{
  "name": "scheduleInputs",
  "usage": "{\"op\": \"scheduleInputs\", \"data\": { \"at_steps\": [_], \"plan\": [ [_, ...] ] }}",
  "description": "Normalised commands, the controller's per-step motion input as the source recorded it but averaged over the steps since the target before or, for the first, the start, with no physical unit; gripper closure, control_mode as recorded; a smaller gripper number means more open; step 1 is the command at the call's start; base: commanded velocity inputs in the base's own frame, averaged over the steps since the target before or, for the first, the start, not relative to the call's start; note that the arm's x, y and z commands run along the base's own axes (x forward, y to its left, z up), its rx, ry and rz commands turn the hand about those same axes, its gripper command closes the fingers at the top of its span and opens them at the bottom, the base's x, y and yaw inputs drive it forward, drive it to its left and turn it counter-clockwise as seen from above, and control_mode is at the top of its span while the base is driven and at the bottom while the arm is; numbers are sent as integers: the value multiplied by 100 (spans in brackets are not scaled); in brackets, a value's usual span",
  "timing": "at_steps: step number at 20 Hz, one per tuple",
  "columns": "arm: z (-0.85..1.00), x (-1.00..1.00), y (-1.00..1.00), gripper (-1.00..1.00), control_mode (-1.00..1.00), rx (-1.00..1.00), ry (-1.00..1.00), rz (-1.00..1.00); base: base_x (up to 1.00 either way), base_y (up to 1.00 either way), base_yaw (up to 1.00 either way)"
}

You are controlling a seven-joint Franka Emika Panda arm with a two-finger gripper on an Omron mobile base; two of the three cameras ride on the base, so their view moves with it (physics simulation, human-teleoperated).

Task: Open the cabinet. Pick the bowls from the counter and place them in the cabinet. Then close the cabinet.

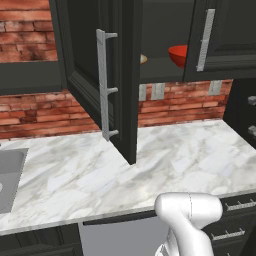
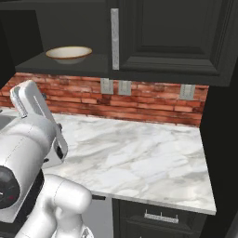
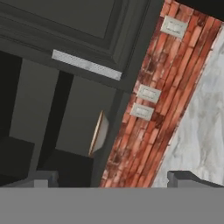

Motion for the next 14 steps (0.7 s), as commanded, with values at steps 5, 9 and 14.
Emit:
{"op": "scheduleInputs", "data": {
  "at_steps": [5, 9, 14],
  "plan": [
    [0, -73, 52, -100, -100, 9, 0, -3, 0, 0, 0],
    [0, -45, 97, -100, -100, 1, 1, -3, 0, 0, 0],
    [-6, -18, 100, -100, -100, 0, 1, -5, 0, 0, 0]
  ]
}}
